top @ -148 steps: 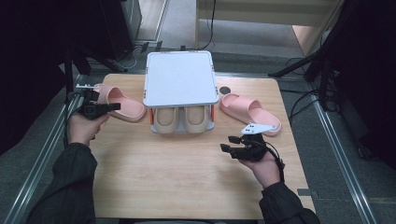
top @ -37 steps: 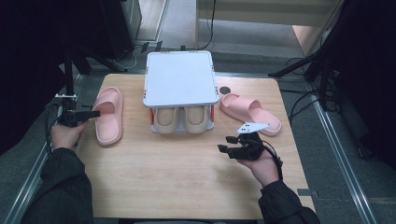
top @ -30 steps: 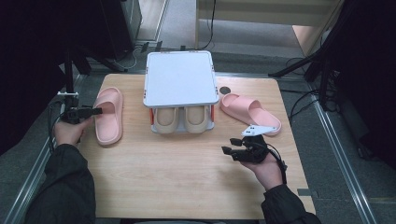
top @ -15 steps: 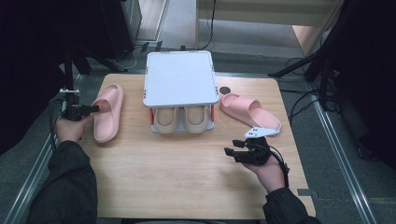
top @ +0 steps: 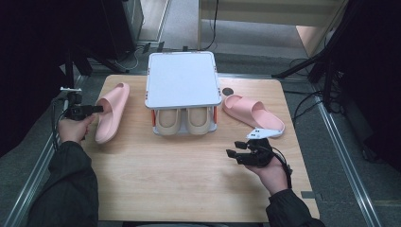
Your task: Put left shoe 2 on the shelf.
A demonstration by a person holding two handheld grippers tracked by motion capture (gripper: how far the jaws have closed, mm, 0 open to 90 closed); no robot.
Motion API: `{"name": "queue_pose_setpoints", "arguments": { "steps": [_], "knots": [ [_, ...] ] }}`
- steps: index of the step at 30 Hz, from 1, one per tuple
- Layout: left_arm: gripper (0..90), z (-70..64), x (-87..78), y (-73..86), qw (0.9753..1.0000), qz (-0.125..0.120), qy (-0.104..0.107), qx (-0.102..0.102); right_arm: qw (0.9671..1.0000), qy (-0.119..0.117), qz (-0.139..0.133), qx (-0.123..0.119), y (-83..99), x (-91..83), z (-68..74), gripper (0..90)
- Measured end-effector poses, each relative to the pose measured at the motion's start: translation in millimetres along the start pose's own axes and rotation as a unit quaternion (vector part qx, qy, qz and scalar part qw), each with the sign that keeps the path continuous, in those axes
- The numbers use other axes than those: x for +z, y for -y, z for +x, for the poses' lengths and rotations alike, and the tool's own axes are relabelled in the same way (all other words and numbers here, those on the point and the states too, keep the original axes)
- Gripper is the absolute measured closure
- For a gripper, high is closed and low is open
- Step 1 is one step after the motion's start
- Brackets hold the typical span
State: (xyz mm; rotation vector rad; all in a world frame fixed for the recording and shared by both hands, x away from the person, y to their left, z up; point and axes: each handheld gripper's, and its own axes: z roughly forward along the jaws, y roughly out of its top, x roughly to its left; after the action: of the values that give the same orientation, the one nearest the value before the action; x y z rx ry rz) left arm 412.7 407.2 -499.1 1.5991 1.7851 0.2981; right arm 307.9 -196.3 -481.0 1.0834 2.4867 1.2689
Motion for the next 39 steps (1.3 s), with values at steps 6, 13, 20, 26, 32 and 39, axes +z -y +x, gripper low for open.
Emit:
{"name": "queue_pose_setpoints", "arguments": {
  "steps": [6,13,20,26,32,39],
  "knots": [
    [81.4,-10.6,-0.2,-2.6,0.9999,0.012,0.002,0.003,1.0,-0.001,0.002,-0.002,-1.3,1.5,0.1,48.6],
    [81.2,-26.6,-1.5,-4.0,0.9997,0.018,0.016,-0.001,0.9999,-0.008,0.005,-0.008,-4.1,6.0,1.3,48.7],
    [80.8,-45.6,-10.7,-15.9,0.999,0.025,0.036,0.004,0.9997,-0.016,0.006,-0.015,-7.6,11.0,4.1,48.7],
    [80.6,-58.0,-20.9,-29.3,0.9992,0.021,0.033,0.009,0.9994,-0.025,0.007,-0.024,-9.9,15.3,8.0,48.6],
    [80.5,-72.3,-29.3,-46.9,0.9991,0.025,0.03,0.017,0.9993,-0.028,0.004,-0.024,-11.3,15.8,9.3,48.6],
    [80.4,-84.0,-39.1,-66.1,0.9992,0.025,0.02,0.023,0.9995,-0.006,-0.03,-0.012,-14.4,8.2,4.8,47.7]
  ]
}}
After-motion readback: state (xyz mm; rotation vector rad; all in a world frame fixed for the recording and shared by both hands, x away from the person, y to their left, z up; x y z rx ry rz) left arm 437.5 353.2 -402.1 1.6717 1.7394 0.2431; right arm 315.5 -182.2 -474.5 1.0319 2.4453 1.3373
